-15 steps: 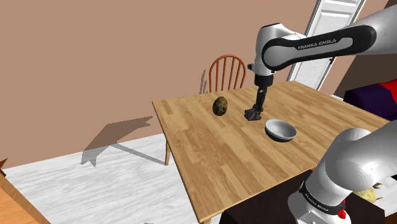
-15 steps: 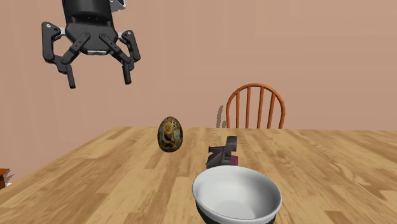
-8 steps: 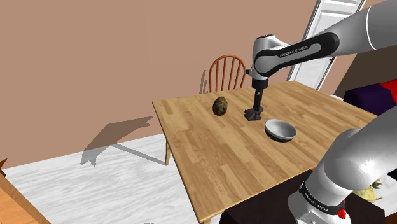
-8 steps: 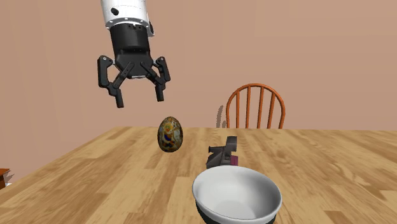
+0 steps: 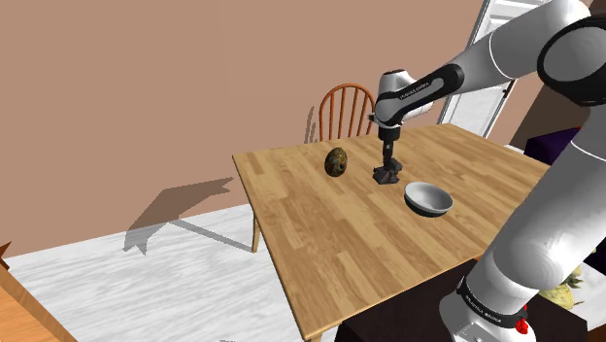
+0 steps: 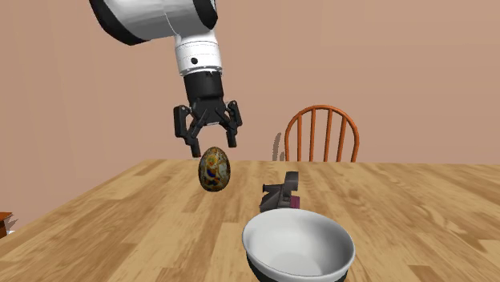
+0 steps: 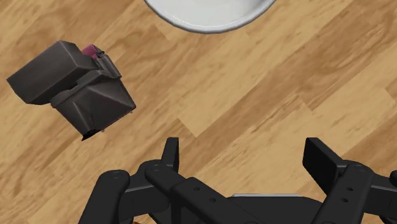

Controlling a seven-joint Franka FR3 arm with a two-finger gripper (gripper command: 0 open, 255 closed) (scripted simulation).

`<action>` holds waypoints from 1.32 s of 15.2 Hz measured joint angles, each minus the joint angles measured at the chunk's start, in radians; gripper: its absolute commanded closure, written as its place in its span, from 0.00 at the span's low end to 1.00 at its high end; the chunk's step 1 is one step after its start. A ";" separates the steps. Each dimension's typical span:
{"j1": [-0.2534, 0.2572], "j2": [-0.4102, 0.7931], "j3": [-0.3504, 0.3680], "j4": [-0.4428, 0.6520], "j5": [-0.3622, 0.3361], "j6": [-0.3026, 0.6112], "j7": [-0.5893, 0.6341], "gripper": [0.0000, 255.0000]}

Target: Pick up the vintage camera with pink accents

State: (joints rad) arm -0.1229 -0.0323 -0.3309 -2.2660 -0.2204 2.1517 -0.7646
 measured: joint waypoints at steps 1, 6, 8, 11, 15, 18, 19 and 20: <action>-0.008 0.040 -0.009 0.022 0.009 0.021 -0.028 0.00; -0.048 0.233 -0.026 0.163 0.066 0.077 -0.154 0.00; -0.071 0.315 -0.024 0.220 0.092 0.105 -0.201 0.00; -0.112 0.440 -0.013 0.346 0.130 0.107 -0.270 0.00; -0.162 0.592 0.008 0.506 0.165 0.103 -0.338 0.00; -0.183 0.649 0.016 0.561 0.176 0.108 -0.359 0.00; -0.187 0.664 0.018 0.570 0.179 0.114 -0.362 0.00; -0.188 0.673 0.020 0.570 0.181 0.123 -0.360 0.00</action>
State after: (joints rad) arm -0.3111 0.6411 -0.3108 -1.6964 -0.0399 2.2749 -1.1250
